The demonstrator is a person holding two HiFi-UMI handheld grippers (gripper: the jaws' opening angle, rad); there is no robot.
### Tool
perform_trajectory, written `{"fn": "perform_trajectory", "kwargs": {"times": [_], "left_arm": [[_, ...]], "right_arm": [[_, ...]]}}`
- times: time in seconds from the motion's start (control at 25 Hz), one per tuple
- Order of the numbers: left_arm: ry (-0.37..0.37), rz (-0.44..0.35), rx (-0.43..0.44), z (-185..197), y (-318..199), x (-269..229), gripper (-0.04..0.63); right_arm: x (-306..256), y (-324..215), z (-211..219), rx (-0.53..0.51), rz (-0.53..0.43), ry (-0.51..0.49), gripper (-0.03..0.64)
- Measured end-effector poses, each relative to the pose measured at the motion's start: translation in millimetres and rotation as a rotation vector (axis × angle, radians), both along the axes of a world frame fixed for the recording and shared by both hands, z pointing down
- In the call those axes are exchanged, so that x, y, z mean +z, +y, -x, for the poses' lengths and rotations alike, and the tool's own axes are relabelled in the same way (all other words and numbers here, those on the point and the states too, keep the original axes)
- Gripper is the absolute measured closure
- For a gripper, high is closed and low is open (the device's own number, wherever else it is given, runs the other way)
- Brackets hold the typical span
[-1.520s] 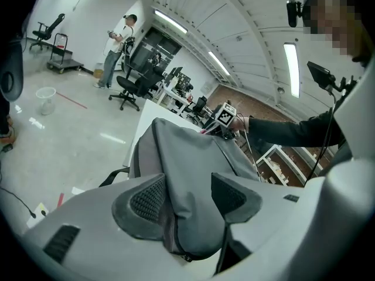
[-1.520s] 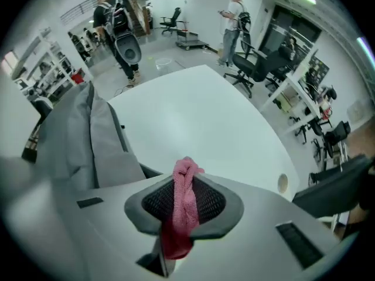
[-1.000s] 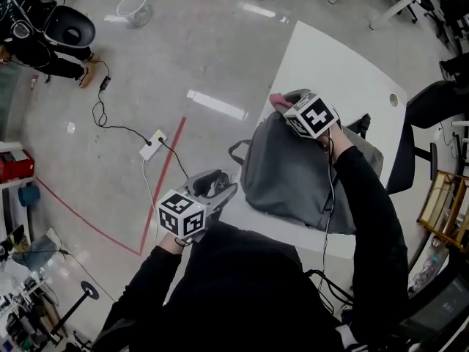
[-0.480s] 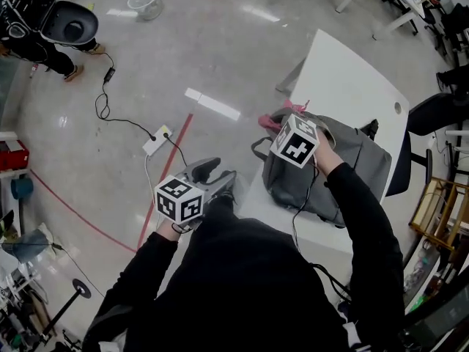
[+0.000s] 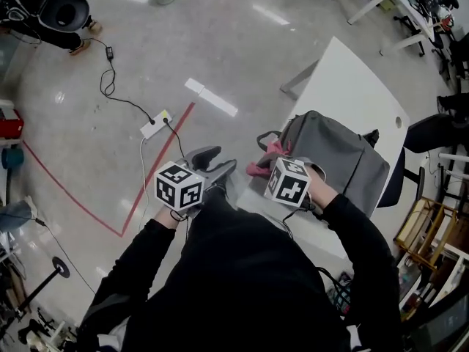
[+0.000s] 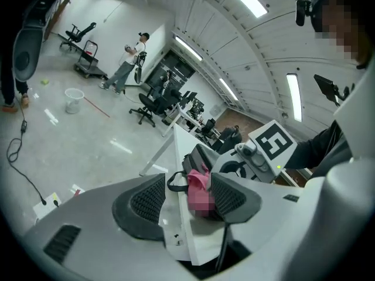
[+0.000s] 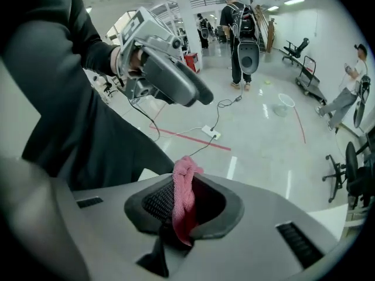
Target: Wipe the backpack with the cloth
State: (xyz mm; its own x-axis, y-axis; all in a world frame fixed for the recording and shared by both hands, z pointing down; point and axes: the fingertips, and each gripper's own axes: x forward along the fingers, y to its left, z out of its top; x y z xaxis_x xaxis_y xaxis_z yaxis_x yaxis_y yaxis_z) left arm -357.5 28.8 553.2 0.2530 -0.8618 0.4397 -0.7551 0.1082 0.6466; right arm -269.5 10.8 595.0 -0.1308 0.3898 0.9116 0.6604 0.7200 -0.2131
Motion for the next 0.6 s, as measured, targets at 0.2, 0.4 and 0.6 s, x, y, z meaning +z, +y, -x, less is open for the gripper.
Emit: {"fn": "perform_trajectory", "kwargs": {"times": [0.2,0.4,0.6], "left_arm": [[-0.015,0.047,-0.181,-23,44,-8,0.337],[-0.023,0.125,-0.34,-71,109,-3,0.337],[0.013,0.186,-0.55,-114,178,4,0.337]], "right_arm": [[20,-87,47,-0.01,-0.238,-0.126,0.54],[21,-232,95,0.091,-0.559,-0.166,0.54],[22,-222,89,0.164,-0.455,-0.098,0.54]]}}
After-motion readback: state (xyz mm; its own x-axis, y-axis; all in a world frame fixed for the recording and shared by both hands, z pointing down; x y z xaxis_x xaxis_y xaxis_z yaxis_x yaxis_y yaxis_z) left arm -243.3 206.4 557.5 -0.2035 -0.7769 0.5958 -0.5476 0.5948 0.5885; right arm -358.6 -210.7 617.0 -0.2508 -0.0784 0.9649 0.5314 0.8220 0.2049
